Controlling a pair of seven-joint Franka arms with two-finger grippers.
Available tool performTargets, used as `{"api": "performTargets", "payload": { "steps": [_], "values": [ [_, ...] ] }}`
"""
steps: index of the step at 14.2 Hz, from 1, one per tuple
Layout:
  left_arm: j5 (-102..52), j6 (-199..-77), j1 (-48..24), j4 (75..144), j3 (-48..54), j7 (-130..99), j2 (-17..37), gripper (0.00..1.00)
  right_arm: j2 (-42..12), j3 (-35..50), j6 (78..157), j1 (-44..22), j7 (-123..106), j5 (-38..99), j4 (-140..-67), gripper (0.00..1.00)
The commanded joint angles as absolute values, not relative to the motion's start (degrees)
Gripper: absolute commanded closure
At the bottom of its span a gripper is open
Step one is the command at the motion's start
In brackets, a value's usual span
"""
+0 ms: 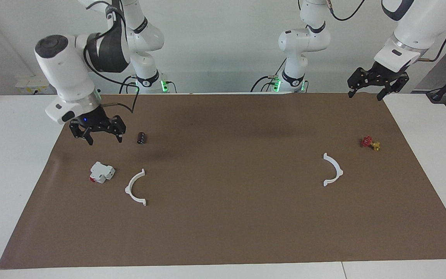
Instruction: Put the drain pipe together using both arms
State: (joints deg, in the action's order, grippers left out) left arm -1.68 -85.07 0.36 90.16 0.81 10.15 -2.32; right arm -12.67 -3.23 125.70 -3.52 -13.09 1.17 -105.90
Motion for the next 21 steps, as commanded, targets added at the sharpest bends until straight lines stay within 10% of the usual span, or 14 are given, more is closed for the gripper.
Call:
{"api": "performTargets", "payload": {
  "steps": [1,6,14,15,17,21],
  "values": [
    [-0.97,-84.38,0.18,90.44,0.62,9.58,-2.81,0.0,-17.3,-2.9,133.83,-3.69,-19.58,2.46,-107.57,0.0],
    [-0.97,-84.38,0.18,90.44,0.62,9.58,-2.73,0.0,-24.43,-2.72,143.86,-4.49,-31.01,6.49,-109.07,0.01],
    [-0.97,-84.38,0.18,90.44,0.62,9.49,-2.81,0.0,-25.66,-2.64,144.23,-2.55,-34.45,6.59,-108.98,0.31],
    [-0.97,-84.38,0.18,90.44,0.62,9.58,-2.81,0.0,-25.66,-2.64,144.23,-2.64,-34.37,6.59,-108.98,0.38],
    [-0.97,-84.38,0.18,90.44,0.62,9.58,-2.72,0.0,-25.66,-2.64,143.44,-2.64,-34.1,6.59,-108.72,1.0],
    [-0.97,-84.38,0.18,90.44,0.62,9.58,-2.72,0.0,-24.96,-2.64,140.64,-3.43,-31.65,6.68,-106.97,1.0]
  ]
}}
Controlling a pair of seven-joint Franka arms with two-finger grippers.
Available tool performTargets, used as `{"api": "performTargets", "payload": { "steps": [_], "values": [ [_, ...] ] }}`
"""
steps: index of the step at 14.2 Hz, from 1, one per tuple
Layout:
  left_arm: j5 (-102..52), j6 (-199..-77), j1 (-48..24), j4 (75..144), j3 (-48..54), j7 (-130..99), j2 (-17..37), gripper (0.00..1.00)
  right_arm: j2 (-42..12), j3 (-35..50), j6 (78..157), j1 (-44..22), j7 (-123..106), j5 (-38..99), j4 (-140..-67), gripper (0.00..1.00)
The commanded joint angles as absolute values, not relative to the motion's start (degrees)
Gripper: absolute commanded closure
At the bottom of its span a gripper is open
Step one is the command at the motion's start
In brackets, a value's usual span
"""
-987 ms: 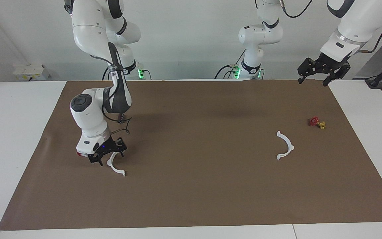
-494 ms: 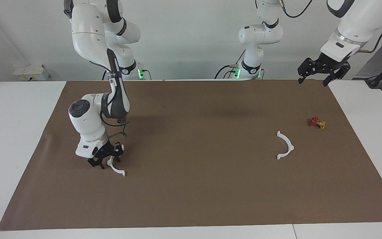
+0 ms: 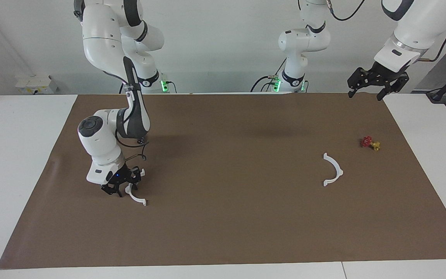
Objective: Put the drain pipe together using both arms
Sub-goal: 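Reach the right gripper to the white clamp half and grasp it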
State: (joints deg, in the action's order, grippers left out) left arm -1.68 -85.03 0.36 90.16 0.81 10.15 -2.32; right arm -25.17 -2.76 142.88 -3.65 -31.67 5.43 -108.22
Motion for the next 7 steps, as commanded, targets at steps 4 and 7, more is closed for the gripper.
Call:
{"api": "performTargets", "payload": {
  "steps": [4,7],
  "values": [
    [-0.97,-84.38,0.18,90.44,0.62,9.58,-2.81,0.0,-20.58,-2.37,129.85,-5.44,-23.85,6.59,-103.54,1.0],
    [-0.97,-84.38,0.18,90.44,0.62,9.49,-2.81,0.0,-15.83,-2.46,123.24,-11.32,-7.79,6.16,-103.45,1.0]
  ]
}}
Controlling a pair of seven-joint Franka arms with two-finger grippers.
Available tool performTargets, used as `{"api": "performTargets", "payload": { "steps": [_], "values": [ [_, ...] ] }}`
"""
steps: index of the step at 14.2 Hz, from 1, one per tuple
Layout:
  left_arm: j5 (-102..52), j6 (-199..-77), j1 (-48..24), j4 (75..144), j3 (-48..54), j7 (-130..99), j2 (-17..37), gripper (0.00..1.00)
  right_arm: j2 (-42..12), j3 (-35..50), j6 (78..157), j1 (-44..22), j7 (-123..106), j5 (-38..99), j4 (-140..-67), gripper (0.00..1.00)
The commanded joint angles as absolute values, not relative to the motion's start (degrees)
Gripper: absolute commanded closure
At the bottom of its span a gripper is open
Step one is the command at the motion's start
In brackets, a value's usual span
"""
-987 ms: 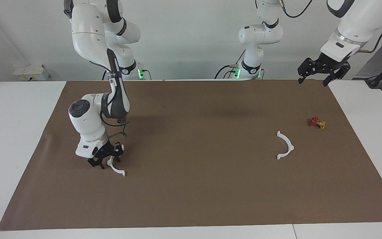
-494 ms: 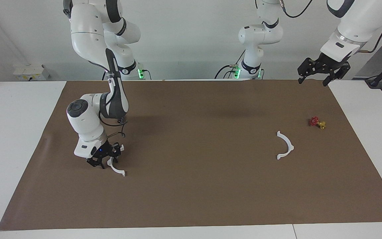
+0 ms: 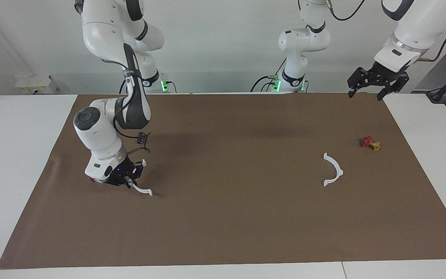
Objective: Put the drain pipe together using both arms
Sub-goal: 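Carry the clamp half with the right gripper toward the mat centre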
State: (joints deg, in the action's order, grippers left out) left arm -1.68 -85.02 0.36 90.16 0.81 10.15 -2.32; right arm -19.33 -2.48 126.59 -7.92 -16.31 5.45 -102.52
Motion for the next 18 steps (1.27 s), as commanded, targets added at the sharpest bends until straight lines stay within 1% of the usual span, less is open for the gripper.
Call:
{"api": "performTargets", "payload": {
  "steps": [1,3,5,6,7,10,12,14,18],
  "values": [
    [-0.97,-84.38,0.18,90.44,0.62,9.49,-2.81,0.0,-15.21,-2.46,122.44,-13.77,-1.82,5.72,-103.45,1.0],
    [-0.97,-84.38,0.18,90.44,0.62,9.58,-2.81,0.0,-15.03,-2.46,123.13,-18.96,9.09,5.45,-103.54,1.0],
    [-0.97,-84.38,0.18,90.44,0.62,9.58,-2.81,0.0,-15.12,-2.37,123.84,-22.04,15.88,5.45,-103.88,1.0],
    [-0.97,-84.38,0.18,90.44,0.62,9.58,-2.73,0.0,-15.47,-2.46,124.45,-25.11,18.95,5.28,-104.5,1.0],
    [-0.97,-84.38,0.18,90.44,0.62,9.58,-2.72,0.0,-16.16,-2.46,126.54,-26.88,22.73,4.4,-105.11,1.0],
    [-0.97,-84.38,0.18,90.44,0.62,9.58,-2.73,0.0,-17.4,-2.37,130.16,-30.4,24.26,0.62,-106.96,1.0],
    [-0.97,-84.38,0.18,90.44,0.62,9.58,-2.81,0.0,-20.11,-2.46,132.87,-32.68,24.7,-0.52,-106.79,1.0],
    [-0.97,-84.38,0.18,90.44,0.62,9.49,-2.81,0.0,-22.23,-2.37,135.96,-33.4,24.79,-0.97,-107.05,1.0],
    [-0.97,-84.38,0.18,90.44,0.62,9.58,-2.72,0.0,-23.64,-2.37,138.42,-34.28,26.18,-0.97,-107.05,1.0]
  ]
}}
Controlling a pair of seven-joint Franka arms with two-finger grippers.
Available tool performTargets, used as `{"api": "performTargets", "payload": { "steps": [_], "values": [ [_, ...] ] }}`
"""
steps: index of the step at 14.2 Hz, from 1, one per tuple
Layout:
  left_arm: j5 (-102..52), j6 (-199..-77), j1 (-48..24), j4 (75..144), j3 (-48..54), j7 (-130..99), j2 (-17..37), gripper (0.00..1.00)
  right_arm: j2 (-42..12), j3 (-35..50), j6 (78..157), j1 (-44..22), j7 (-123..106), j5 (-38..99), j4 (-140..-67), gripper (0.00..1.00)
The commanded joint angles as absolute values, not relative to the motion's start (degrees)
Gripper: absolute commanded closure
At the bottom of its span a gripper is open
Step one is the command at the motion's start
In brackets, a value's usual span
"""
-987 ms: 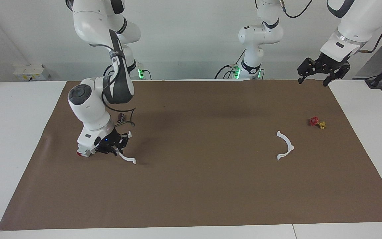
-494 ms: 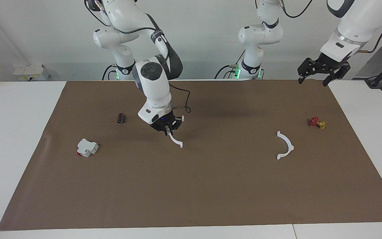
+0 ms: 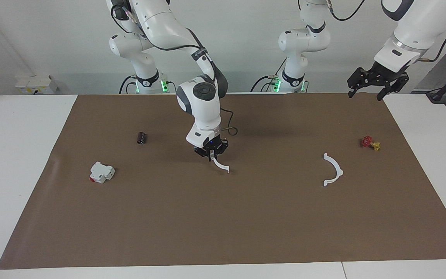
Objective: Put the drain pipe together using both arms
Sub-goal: 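Carry the clamp half with the right gripper toward the mat centre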
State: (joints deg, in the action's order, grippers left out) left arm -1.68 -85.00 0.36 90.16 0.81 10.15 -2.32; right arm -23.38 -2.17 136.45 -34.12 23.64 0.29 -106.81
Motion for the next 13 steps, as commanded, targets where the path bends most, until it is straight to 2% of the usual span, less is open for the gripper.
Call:
{"api": "performTargets", "payload": {
  "steps": [1,13],
  "values": [
    [-0.97,-84.38,0.18,90.44,0.62,9.58,-2.72,0.0,-23.9,-2.37,138.69,-34.36,27.5,-0.97,-107.05,1.0],
    [-0.97,-84.38,0.18,90.44,0.62,9.58,-2.73,0.0,-24.96,-2.37,141.85,-35.51,27.69,-2.46,-107.84,1.0]
  ]
}}
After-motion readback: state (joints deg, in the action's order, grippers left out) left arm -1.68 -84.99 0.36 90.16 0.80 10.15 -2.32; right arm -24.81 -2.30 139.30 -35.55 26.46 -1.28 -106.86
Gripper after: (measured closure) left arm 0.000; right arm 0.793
